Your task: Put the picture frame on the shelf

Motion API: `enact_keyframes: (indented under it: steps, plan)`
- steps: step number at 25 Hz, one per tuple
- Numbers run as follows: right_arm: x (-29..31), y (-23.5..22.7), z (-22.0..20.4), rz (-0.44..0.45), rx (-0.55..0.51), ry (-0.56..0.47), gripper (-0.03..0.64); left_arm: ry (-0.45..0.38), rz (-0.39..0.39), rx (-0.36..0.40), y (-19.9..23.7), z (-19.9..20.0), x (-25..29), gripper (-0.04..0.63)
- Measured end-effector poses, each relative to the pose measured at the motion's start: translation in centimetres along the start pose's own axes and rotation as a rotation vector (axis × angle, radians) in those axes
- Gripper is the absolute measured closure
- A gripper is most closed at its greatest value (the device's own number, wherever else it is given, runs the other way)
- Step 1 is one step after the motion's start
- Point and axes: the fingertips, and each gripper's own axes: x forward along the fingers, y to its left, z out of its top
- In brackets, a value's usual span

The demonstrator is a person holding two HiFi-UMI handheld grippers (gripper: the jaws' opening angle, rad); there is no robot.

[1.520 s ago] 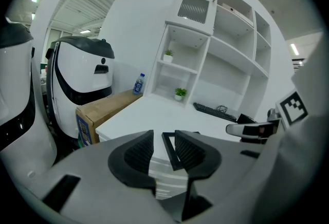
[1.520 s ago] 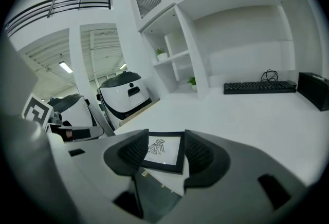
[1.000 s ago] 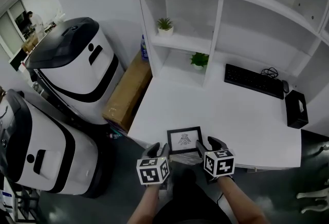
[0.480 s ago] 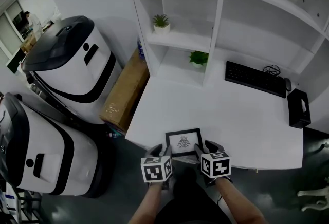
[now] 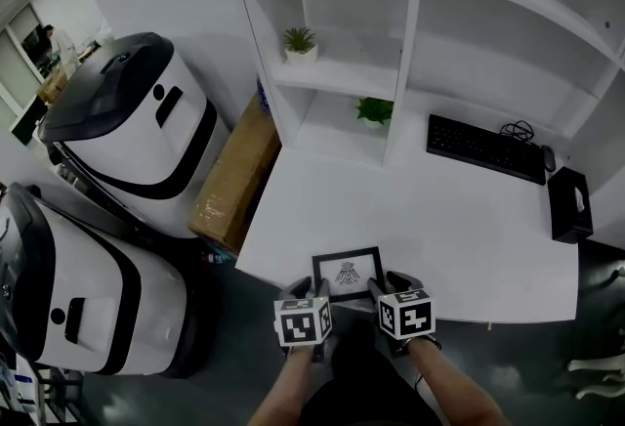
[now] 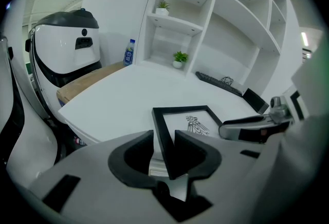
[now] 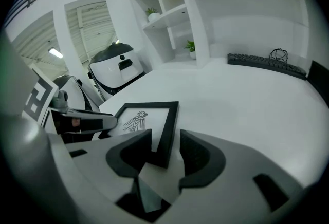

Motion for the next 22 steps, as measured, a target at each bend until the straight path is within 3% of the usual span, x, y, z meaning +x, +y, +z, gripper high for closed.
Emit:
enact_keyframes:
  steps: [9, 17, 22]
  plan:
    - [0.6, 0.0, 0.0, -0.001, -0.019, 0.052, 0.494, 0.008, -0.005, 0.001, -0.5, 0.1, 0.1, 0.499]
    - [0.2, -0.1, -0.1, -0.033, -0.020, 0.049, 0.528, 0.005, -0.016, -0.009, -0.6, 0.1, -0.3, 0.517]
    - [-1.0, -0.2, -0.1, -0.051, 0.004, 0.012, 0.537, -0.031, -0.023, 0.024, -1.2, 0.6, -1.2, 0.524]
